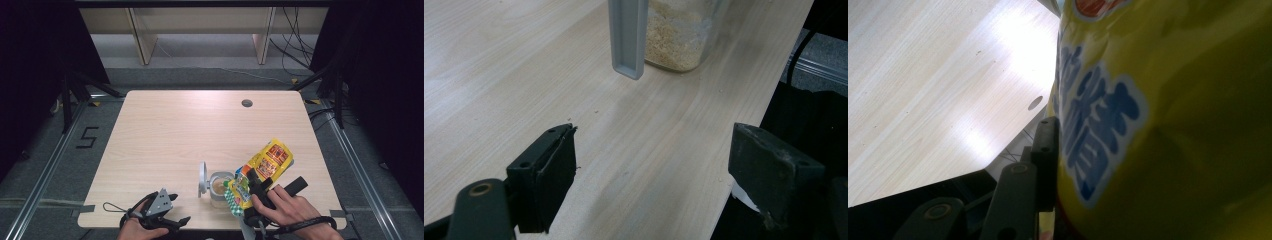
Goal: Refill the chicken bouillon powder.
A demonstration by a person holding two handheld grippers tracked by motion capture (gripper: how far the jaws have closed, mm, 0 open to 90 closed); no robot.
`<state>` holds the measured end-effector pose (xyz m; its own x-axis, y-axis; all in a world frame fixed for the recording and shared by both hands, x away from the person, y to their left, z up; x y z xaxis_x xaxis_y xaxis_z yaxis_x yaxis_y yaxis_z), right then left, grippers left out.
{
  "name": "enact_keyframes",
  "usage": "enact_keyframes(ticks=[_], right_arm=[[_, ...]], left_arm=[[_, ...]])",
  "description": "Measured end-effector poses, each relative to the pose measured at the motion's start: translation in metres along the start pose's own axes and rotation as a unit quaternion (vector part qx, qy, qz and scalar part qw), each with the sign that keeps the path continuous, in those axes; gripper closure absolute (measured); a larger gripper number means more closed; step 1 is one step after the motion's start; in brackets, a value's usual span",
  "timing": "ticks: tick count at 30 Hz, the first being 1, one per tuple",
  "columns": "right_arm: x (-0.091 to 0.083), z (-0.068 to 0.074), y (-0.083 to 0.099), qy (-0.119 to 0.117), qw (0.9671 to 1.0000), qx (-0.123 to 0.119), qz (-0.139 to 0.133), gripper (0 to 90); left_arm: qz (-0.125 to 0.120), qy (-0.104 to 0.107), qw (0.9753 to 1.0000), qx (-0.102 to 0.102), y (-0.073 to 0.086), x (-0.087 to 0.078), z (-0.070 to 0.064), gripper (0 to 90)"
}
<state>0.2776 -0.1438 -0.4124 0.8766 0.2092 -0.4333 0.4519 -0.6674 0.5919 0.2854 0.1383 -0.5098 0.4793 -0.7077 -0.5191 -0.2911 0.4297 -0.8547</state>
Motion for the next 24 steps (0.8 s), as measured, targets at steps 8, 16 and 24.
enact_keyframes(ticks=[8, 16, 24], right_arm=[[0.0, -0.0013, 0.0008, 0.0, 1.0, 0.0, 0.0, 69.7], [-0.0005, -0.0015, 0.001, -0.001, 1.0, 0.0, 0.002, 69.8], [0.0, -0.0011, 0.0011, 0.0, 1.0, -0.004, -0.001, 69.8]], left_arm=[[0.001, 0.001, 1.0, 0.0, 0.0003, 0.0002, -0.0001, 18.6], [0.0, 0.001, 1.0, 0.0, 0.0001, 0.0001, -0.0001, 18.7], [0.0, 0.001, 1.0, 0.0, 0.0002, 0.0001, -0.0001, 18.7]])
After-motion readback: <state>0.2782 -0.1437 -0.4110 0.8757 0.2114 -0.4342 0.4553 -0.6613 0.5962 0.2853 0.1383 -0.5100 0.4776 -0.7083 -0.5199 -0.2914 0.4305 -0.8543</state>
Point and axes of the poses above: each handheld gripper's, and its own axes: x roughly forward along the jaws, y roughly out of its underside, z roughly to its left, the point moved 2 cm from there along x, roughly forward along the jaws, and after that the axes turned 7 degrees about -z, right-handed, at the moved point
